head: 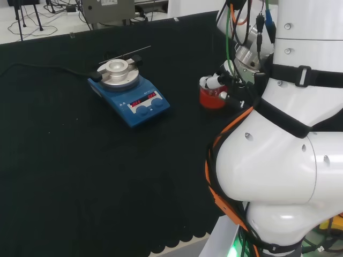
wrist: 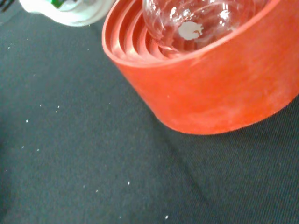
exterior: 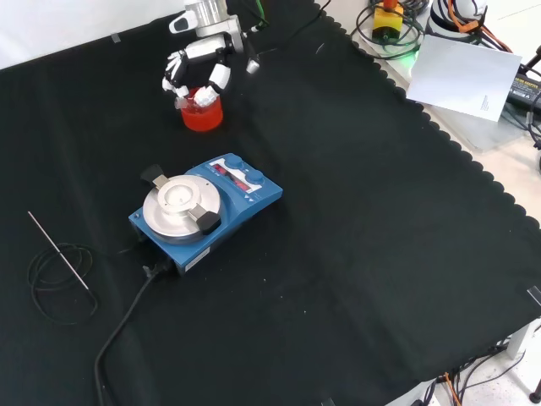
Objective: Pick up the round-bottom flask.
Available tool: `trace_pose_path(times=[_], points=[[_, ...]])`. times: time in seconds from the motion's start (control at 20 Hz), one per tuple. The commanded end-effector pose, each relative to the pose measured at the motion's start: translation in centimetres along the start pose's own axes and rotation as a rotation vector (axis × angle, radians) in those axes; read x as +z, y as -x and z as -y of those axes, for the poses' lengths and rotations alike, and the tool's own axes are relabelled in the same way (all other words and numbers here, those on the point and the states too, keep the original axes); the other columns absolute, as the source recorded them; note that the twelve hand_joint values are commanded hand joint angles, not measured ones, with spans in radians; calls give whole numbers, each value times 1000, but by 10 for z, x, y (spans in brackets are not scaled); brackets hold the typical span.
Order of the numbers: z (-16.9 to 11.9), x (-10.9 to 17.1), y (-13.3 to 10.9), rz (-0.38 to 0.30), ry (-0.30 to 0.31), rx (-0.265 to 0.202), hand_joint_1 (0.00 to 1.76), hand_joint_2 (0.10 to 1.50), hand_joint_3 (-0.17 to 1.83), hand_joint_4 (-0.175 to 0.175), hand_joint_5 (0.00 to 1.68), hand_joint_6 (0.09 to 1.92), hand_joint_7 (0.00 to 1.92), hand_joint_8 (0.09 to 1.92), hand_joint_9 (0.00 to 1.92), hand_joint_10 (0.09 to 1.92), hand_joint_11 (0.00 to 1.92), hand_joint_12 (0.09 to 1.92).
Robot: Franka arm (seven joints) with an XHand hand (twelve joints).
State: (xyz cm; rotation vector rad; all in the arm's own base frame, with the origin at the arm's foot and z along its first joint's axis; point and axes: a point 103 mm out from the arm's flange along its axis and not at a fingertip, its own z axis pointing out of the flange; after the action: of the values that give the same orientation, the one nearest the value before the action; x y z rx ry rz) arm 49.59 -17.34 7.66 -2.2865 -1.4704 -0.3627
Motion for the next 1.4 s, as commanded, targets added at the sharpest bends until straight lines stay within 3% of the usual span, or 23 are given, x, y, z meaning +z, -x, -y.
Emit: trace_pose_path(times=[0.05, 0.35, 0.65, 1.4], points=[[-1, -7, -2, 12, 47, -2, 708, 674, 538, -119, 469, 898, 352, 686, 541, 693, 48, 1396], [-5, -10, -7, 44, 51, 9, 748, 672, 515, -109, 369, 702, 290, 704, 496, 714, 33, 1399], [-8, -3, -4, 68, 40, 22, 770, 659, 528, -106, 382, 591, 269, 710, 478, 726, 21, 1400], [-12, 14, -4, 85, 30, 20, 809, 645, 541, -107, 476, 600, 270, 708, 476, 725, 17, 1399]])
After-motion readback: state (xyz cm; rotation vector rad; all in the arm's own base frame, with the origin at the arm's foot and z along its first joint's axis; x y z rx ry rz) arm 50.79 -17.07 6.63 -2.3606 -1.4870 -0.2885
